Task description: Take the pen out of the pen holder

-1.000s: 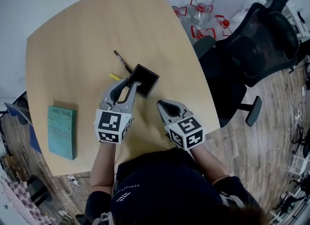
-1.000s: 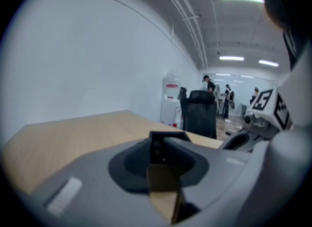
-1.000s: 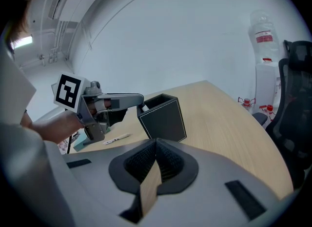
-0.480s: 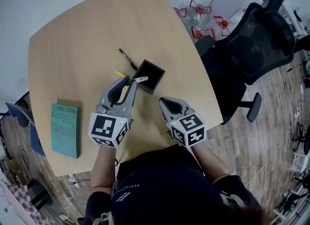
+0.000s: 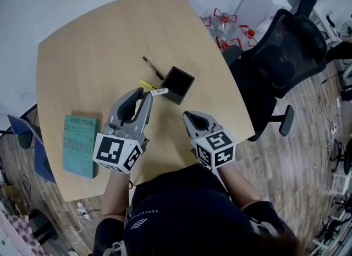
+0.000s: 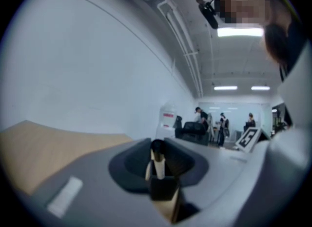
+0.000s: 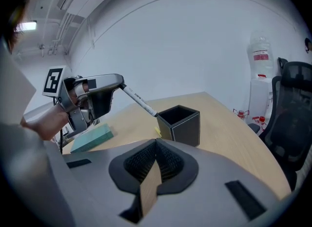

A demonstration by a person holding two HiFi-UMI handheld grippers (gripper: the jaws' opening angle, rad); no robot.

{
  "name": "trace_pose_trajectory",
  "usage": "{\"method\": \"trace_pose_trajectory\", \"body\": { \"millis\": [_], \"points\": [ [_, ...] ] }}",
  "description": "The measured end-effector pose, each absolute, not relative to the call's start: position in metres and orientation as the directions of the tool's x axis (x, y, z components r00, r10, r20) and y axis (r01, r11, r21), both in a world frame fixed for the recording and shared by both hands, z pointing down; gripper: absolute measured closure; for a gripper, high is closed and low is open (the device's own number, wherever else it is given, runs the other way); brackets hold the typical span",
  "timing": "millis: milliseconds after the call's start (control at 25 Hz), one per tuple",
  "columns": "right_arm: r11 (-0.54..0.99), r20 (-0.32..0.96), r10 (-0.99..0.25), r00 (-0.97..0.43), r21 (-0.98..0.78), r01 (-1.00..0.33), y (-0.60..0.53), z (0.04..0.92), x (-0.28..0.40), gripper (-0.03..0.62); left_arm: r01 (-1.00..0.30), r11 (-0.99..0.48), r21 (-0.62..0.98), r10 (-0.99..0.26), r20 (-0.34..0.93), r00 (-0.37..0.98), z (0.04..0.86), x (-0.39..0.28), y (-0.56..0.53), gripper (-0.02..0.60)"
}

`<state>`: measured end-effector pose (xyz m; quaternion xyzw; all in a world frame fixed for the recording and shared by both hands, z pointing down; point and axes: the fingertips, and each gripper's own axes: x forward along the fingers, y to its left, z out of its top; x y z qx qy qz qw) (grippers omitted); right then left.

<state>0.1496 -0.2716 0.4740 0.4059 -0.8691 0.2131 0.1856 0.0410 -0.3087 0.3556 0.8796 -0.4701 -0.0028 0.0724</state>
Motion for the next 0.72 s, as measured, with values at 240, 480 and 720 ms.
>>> {"method": "trace_pose_trajectory", "body": {
  "millis": [240,480,720],
  "points": [
    [0.594,0.491,-0.625,-0.606,-0.205,-0.778,-0.261,0.468,0.138,0.592,-0.843,-0.523,0.127,-0.847,0.037,0.531,0.343,0.018,-0.291,0.495],
    [0.614,0.483,-0.619,-0.619,-0.193,-0.765,-0.251,0.464,0.125,0.592,-0.863,-0.486,0.138,-0.867,0.047,0.496,0.347,-0.005,-0.27,0.495],
    [0.635,0.475,-0.609,-0.635,-0.187,-0.75,-0.243,0.459,0.114,0.592,-0.887,-0.438,0.147,-0.889,0.079,0.452,0.358,-0.026,-0.251,0.495]
  ]
}}
